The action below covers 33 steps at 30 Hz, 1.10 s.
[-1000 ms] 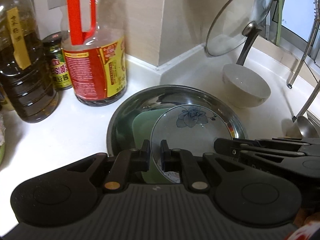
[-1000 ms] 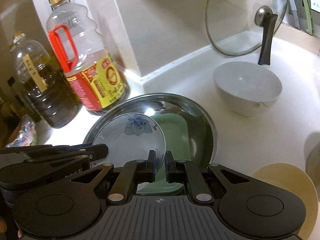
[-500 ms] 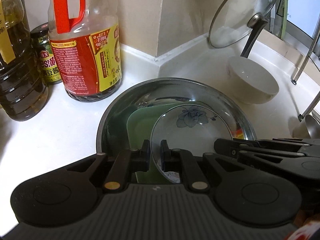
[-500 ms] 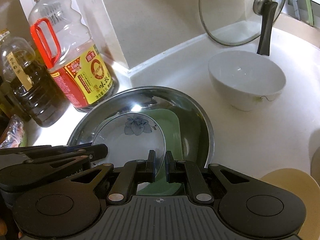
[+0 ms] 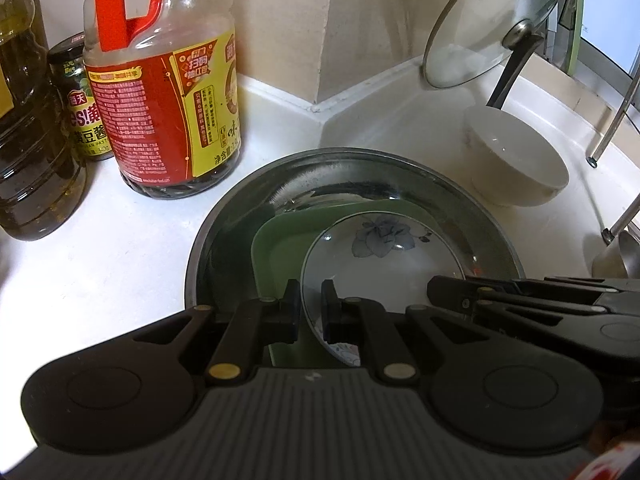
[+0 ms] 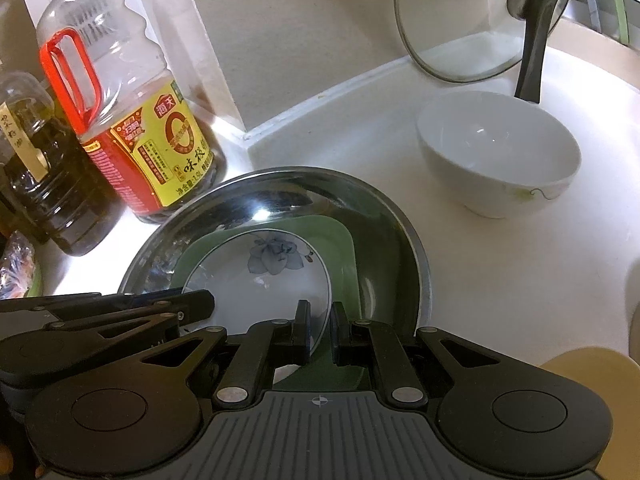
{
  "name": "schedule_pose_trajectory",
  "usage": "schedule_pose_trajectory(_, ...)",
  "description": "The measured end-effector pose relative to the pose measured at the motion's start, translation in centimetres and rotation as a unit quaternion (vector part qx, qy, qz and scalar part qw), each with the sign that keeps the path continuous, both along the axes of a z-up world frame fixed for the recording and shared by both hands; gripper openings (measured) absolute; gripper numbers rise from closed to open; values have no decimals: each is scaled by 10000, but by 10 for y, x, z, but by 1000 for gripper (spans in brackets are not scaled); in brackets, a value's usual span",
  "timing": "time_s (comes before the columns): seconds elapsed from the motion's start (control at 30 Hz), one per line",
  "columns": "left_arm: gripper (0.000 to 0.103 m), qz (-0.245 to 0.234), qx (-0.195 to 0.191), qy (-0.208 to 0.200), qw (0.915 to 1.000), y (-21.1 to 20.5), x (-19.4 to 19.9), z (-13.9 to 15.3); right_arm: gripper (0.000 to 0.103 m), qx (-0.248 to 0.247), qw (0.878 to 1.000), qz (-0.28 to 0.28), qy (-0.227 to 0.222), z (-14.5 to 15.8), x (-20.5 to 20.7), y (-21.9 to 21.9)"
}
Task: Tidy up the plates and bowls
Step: 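Lower the saucer onto the green plate and open both grippers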
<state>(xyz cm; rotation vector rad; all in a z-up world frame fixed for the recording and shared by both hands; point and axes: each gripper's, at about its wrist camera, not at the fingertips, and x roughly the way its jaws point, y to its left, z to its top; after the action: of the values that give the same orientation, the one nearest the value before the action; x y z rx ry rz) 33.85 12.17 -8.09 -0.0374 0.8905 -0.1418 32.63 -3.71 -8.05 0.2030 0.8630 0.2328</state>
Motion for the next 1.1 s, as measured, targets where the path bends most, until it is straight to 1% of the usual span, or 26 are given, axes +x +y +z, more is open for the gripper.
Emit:
schedule_pose_trajectory(0.1, 9, -5, -12, 2, 10000, 1, 1, -1, 10, -9, 10000, -17, -13, -2, 2, 0)
schedule_pose_trajectory(0.27, 9, 18, 20, -55, 10000, 1, 2, 0, 10, -223, 9996, -18, -196, -1, 2, 3)
schedule_pose_trajectory(0.4, 11, 114, 4, -104, 9999, 5, 0, 5, 10, -87, 9994, -83, -312, 4, 0, -3)
schedule_pose_trajectory(0.47, 14, 136, -1, -144, 9998, 7, -2, 9, 11, -47, 9992, -74, -392, 10, -2, -5)
schedule_pose_trajectory(0.53, 15, 134, 6, -213, 9997, 8, -7, 15, 14, -19, 9989, -65, -459, 15, -6, -6)
schedule_pose_trajectory(0.57, 15, 129, 21, -247, 9996, 8, -9, 17, 21, 0, 9988, -59, -490, 17, -8, -7)
schedule_pose_trajectory(0.6, 15, 127, 33, -278, 9995, 7, -11, 20, 34, 24, 9987, -58, -514, 19, -9, -8)
schedule_pose_trajectory(0.67, 17, 127, 48, -318, 9994, 7, -17, 25, 49, 84, 9982, -62, -593, 24, -15, -11)
schedule_pose_trajectory(0.77, 22, 169, 52, -337, 9993, 7, -26, 31, 51, 160, 9976, -19, -679, 30, -21, -14)
schedule_pose_trajectory(0.97, 24, 299, 89, -394, 9987, 9, -49, 45, 55, 242, 9967, 110, -767, 41, -40, -20)
schedule_pose_trajectory(1.1, 25, 361, 213, -523, 9978, 7, -68, 53, 57, 331, 9952, 220, -889, 47, -59, -24)
